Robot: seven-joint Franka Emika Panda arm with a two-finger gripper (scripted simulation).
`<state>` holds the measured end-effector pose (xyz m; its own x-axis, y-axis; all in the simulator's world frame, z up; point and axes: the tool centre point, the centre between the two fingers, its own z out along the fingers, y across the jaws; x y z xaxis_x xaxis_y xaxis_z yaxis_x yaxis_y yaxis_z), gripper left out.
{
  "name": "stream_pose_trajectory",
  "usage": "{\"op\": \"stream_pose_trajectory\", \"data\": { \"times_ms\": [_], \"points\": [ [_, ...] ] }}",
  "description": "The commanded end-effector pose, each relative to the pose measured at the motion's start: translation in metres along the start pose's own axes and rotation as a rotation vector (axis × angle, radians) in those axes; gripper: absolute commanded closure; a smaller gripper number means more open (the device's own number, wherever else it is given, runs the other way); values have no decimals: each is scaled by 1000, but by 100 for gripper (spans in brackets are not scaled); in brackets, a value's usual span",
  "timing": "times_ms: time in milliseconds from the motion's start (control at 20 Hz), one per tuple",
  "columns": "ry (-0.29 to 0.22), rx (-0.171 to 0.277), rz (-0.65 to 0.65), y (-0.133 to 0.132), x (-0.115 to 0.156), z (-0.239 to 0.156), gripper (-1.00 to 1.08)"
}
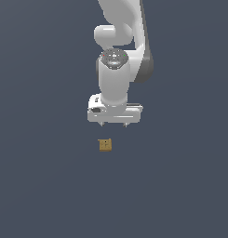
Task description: Pick up the object and move it to a goal position.
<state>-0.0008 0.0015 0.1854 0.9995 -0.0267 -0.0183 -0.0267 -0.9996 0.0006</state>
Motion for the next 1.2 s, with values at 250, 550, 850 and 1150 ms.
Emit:
{"op": "stream_pose_trajectory", "data": {
  "times_ms": [250,550,850,1150],
  "points": [
    [-1,7,123,3,2,11,-92],
    [-3,15,284,7,4,25,-92],
    [-6,21,466,11,6,41,-92],
    [-7,24,648,17,8,56,-92]
  ]
}}
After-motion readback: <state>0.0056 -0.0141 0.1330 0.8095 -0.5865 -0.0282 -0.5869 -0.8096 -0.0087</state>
